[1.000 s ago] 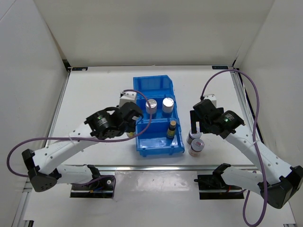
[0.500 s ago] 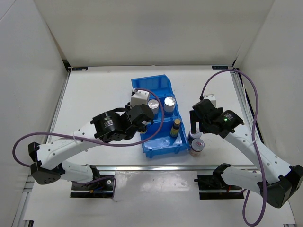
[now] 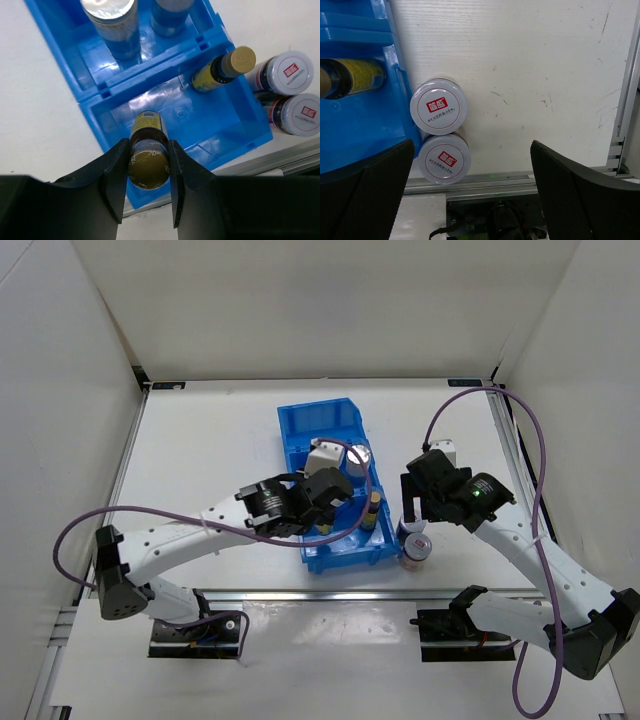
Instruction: Organize the condiment bottles
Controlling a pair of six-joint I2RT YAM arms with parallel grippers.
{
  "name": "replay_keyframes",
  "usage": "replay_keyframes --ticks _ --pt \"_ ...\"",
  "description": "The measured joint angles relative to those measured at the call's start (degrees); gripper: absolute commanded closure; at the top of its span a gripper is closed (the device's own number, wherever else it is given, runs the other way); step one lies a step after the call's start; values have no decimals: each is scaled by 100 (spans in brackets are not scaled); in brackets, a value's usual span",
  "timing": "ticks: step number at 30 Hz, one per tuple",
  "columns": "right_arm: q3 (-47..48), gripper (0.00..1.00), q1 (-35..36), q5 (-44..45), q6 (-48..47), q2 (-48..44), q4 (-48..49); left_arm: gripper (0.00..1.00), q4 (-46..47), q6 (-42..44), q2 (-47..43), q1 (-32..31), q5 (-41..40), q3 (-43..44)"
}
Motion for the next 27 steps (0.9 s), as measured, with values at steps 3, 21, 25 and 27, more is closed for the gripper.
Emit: replay_keyframes --ticks 3,21,25,27 --pt "0 0 0 2 0 0 0 89 289 -46 291 0 166 -190" --pt "0 0 0 0 0 103 2 18 1040 -374 588 0 330 -1145" --pt "0 0 0 0 0 122 2 7 1119 -411 588 0 326 -1185" --pt "0 0 0 0 0 127 2 0 1123 -415 588 0 326 -1187"
